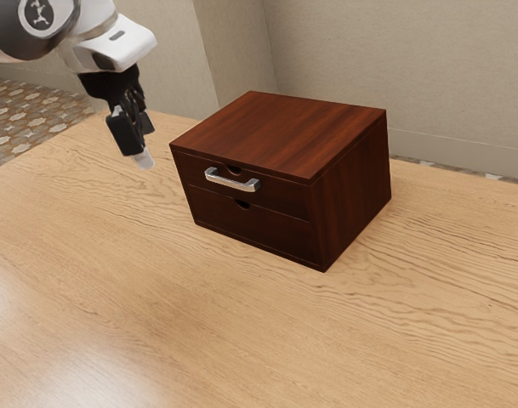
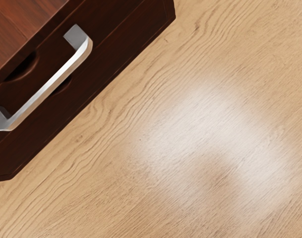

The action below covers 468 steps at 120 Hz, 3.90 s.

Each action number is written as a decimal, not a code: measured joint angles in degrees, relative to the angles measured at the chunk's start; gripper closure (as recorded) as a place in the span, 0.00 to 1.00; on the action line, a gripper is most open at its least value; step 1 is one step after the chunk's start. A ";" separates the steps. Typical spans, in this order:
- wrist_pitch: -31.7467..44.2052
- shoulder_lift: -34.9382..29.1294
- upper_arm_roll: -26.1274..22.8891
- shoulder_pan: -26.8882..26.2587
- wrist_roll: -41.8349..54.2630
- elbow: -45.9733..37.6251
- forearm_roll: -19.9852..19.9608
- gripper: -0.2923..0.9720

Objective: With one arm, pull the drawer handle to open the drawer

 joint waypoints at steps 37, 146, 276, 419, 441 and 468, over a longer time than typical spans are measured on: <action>1.45 0.43 0.04 -4.09 0.40 0.08 -0.15 0.23; 25.70 -0.97 -13.59 6.32 48.38 -14.40 0.42 0.41; 32.48 10.42 -14.12 15.74 58.45 -12.04 -10.33 0.55; 35.22 -9.07 -11.91 16.90 61.88 -37.01 -9.07 0.85; 35.43 -12.29 -6.56 10.70 62.26 -40.32 -6.96 0.85; 35.54 -16.30 2.24 2.60 62.62 -43.83 -4.67 0.85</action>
